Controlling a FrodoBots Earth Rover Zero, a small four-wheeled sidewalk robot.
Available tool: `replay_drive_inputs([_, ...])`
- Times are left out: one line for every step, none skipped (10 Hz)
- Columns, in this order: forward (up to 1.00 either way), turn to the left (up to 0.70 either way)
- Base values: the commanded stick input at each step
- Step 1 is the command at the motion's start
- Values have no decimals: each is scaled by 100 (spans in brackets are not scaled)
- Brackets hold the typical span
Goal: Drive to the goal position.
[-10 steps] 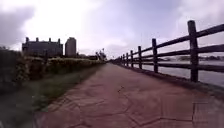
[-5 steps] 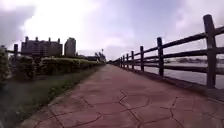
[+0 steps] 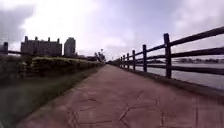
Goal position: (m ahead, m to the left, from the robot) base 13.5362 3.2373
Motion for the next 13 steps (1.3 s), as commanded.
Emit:
replay_drive_inputs([100, 0])
replay_drive_inputs([100, 27])
replay_drive_inputs([100, 40])
replay_drive_inputs([100, 40])
replay_drive_inputs([100, 0])
replay_drive_inputs([100, 0])
replay_drive_inputs([100, 0])
replay_drive_inputs([100, 0])
replay_drive_inputs([100, 0])
replay_drive_inputs([100, 0])
replay_drive_inputs([100, 0])
replay_drive_inputs([100, 0])
replay_drive_inputs([100, 0])
